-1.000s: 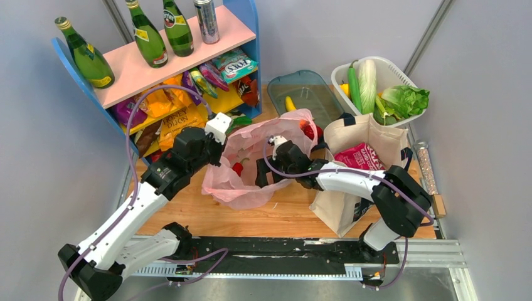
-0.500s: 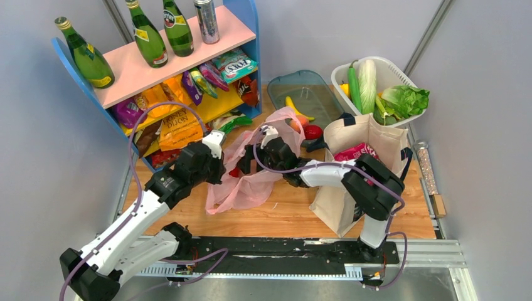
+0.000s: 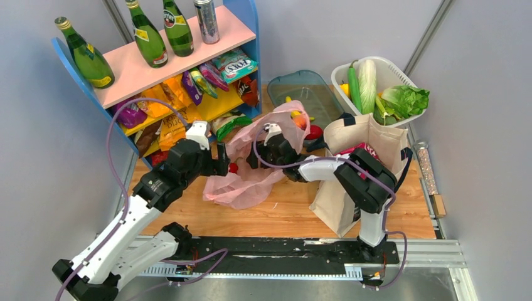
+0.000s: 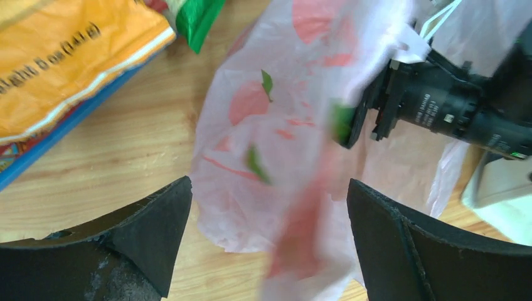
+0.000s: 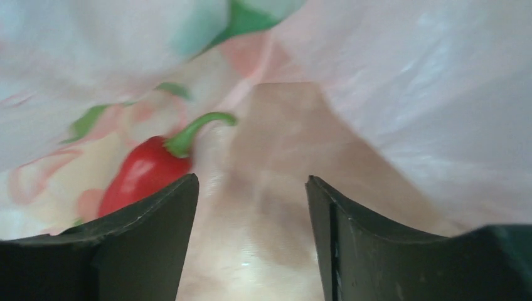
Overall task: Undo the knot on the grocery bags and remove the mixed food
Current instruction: Pick up the fake vegetable from the takeout bag.
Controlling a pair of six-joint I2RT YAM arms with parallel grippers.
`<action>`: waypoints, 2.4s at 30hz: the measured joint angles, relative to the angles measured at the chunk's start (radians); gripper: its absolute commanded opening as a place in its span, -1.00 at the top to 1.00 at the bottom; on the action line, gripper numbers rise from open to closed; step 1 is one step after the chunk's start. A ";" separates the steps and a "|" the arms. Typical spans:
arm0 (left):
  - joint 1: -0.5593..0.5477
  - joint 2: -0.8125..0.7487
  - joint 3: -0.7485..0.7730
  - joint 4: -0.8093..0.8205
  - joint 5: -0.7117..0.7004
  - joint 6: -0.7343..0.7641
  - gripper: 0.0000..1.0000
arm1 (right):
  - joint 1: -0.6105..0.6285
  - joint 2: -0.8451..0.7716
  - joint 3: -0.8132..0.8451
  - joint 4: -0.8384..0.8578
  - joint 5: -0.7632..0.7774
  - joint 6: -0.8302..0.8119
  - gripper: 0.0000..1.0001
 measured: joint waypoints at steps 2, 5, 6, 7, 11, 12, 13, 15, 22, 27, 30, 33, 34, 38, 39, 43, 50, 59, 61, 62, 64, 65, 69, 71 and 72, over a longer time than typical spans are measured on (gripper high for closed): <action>0.000 -0.006 0.044 -0.010 -0.011 -0.010 -1.00 | -0.051 0.000 -0.003 -0.013 0.001 0.001 -0.10; 0.001 -0.032 0.093 -0.029 -0.034 -0.026 -1.00 | -0.119 -0.003 -0.023 -0.016 0.003 0.002 0.03; 0.002 -0.049 0.099 -0.038 -0.052 -0.035 -1.00 | -0.143 -0.006 -0.035 -0.017 0.004 0.003 0.06; 0.003 -0.066 0.100 -0.047 -0.067 -0.043 -1.00 | -0.160 -0.009 -0.047 -0.019 0.005 0.003 0.09; 0.018 -0.146 0.083 -0.095 -0.123 -0.085 -1.00 | -0.179 -0.038 -0.087 -0.030 -0.010 0.002 0.19; 0.021 -0.166 0.069 -0.100 -0.129 -0.095 -1.00 | -0.176 -0.051 -0.098 -0.030 -0.026 0.002 0.20; 0.023 -0.184 0.053 -0.106 -0.135 -0.106 -1.00 | -0.174 -0.065 -0.108 -0.029 -0.045 0.002 0.19; 0.027 -0.199 0.023 -0.118 -0.142 -0.130 -1.00 | -0.163 -0.098 -0.137 -0.015 -0.084 0.002 0.16; 0.028 -0.183 0.011 -0.085 -0.056 -0.109 -1.00 | 0.022 -0.255 -0.283 0.017 -0.111 -0.048 0.07; 0.028 -0.069 0.162 -0.031 0.108 0.020 -1.00 | 0.143 -0.365 -0.409 0.024 -0.109 -0.064 -0.04; 0.028 0.081 0.269 0.003 0.234 0.103 -1.00 | 0.189 -0.420 -0.460 0.024 -0.090 -0.079 -0.26; 0.028 0.219 0.325 0.016 0.332 0.157 -1.00 | 0.217 -0.457 -0.483 0.020 -0.063 -0.088 -0.50; 0.028 0.256 0.328 0.018 0.355 0.169 -1.00 | 0.222 -0.465 -0.484 0.015 -0.048 -0.089 -0.57; 0.023 0.345 0.315 0.000 0.433 0.198 -1.00 | 0.224 -0.504 -0.484 0.004 0.020 -0.092 -0.82; 0.018 0.348 0.312 -0.002 0.441 0.203 -1.00 | 0.222 -0.511 -0.483 0.004 0.034 -0.094 -0.86; -0.029 0.353 0.311 -0.007 0.441 0.221 -0.98 | 0.214 -0.520 -0.478 -0.008 0.048 -0.101 -0.94; -0.117 0.403 0.285 -0.021 0.335 0.253 0.99 | 0.209 -0.641 -0.421 -0.134 0.055 -0.122 -1.00; -0.118 0.328 0.246 0.035 0.225 0.335 1.00 | 0.203 -0.927 -0.115 -0.378 0.098 -0.259 -1.00; -0.118 0.314 0.249 0.042 0.218 0.366 1.00 | 0.189 -0.953 -0.039 -0.413 0.131 -0.299 -1.00; -0.118 0.312 0.253 0.042 0.216 0.384 1.00 | 0.178 -0.959 -0.011 -0.423 0.145 -0.317 -1.00; -0.118 0.312 0.253 0.045 0.210 0.414 1.00 | 0.139 -0.959 0.041 -0.442 0.176 -0.354 -1.00; -0.118 0.311 0.253 0.045 0.209 0.428 1.00 | 0.109 -0.951 0.066 -0.456 0.190 -0.372 -1.00; -0.118 0.286 0.243 0.056 0.204 0.474 1.00 | -0.025 -0.903 0.127 -0.513 0.205 -0.409 -1.00; -0.118 0.262 0.231 0.065 0.199 0.491 1.00 | -0.089 -0.880 0.130 -0.550 0.203 -0.412 -1.00; -0.118 0.248 0.222 0.070 0.198 0.499 1.00 | -0.114 -0.871 0.130 -0.574 0.200 -0.412 -1.00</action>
